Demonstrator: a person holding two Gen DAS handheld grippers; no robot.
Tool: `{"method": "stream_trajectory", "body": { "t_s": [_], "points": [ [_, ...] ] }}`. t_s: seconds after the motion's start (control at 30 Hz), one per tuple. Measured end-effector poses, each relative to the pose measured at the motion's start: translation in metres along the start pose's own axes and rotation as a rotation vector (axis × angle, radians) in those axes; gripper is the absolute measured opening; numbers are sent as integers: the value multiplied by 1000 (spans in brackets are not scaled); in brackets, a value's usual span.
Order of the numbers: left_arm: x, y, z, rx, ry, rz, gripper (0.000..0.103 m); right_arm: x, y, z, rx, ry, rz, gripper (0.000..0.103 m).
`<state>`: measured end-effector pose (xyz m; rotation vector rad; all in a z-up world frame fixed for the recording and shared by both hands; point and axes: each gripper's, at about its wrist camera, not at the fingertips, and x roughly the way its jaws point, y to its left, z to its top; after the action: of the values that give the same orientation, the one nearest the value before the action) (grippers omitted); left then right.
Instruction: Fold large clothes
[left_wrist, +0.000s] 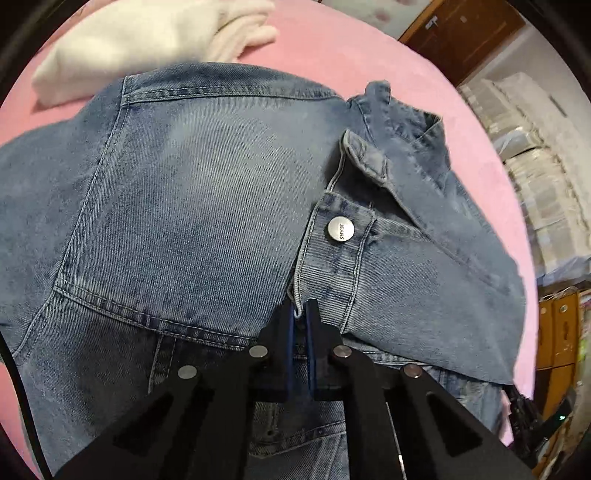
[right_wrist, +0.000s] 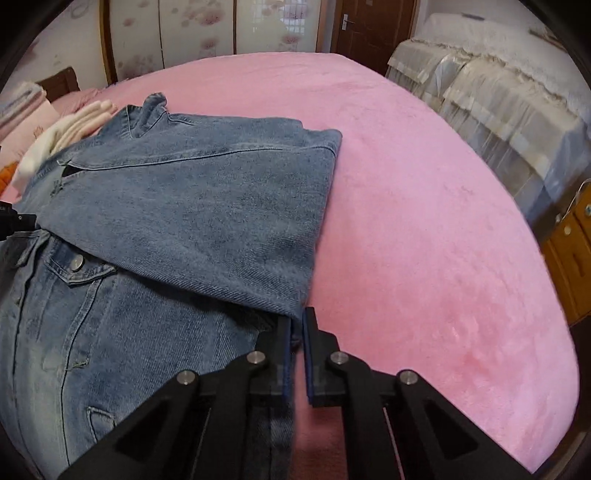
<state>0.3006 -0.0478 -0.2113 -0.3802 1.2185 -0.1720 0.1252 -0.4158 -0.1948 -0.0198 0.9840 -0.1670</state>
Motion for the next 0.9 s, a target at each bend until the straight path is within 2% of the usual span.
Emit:
{"method": "stream_trajectory", "body": {
  "t_s": [0.07,0.13,0.2,0.27,0.4,0.47,0.57,0.63,0.73,0.8,0.83,0.9],
  "points": [
    [-11,-4,-1,22,-15,13,7,-4,-4,4,39,19,8,13],
    [-22,-8,-4,57,-34,32,14,-15,-11,8,93,30,6,23],
    [-37,-20,-9,111,-66,44,36,-31,-10,13,113,-5,25,24],
    [-49,-32,-13,165,-112,39,46,-50,-2,21,108,-67,51,25],
    [-55,-63,-8,223,-105,0,52,-51,35,54,86,-97,115,25],
    [-46,-81,-4,242,-111,20,52,-40,64,70,64,-98,185,25],
    [-21,-103,1,263,-108,34,52,-19,113,84,6,-90,264,25],
    [0,-110,2,259,-82,50,52,1,141,86,-37,-52,314,25],
    [26,-102,-3,243,-30,100,52,34,155,81,-73,33,284,23],
    [28,-94,-8,253,-38,77,52,42,139,75,-51,36,268,22],
    [25,-90,-9,270,-47,56,52,41,127,72,-36,25,242,22],
    [22,-86,-10,288,-51,68,52,39,93,66,-9,3,111,22]
  ]
}}
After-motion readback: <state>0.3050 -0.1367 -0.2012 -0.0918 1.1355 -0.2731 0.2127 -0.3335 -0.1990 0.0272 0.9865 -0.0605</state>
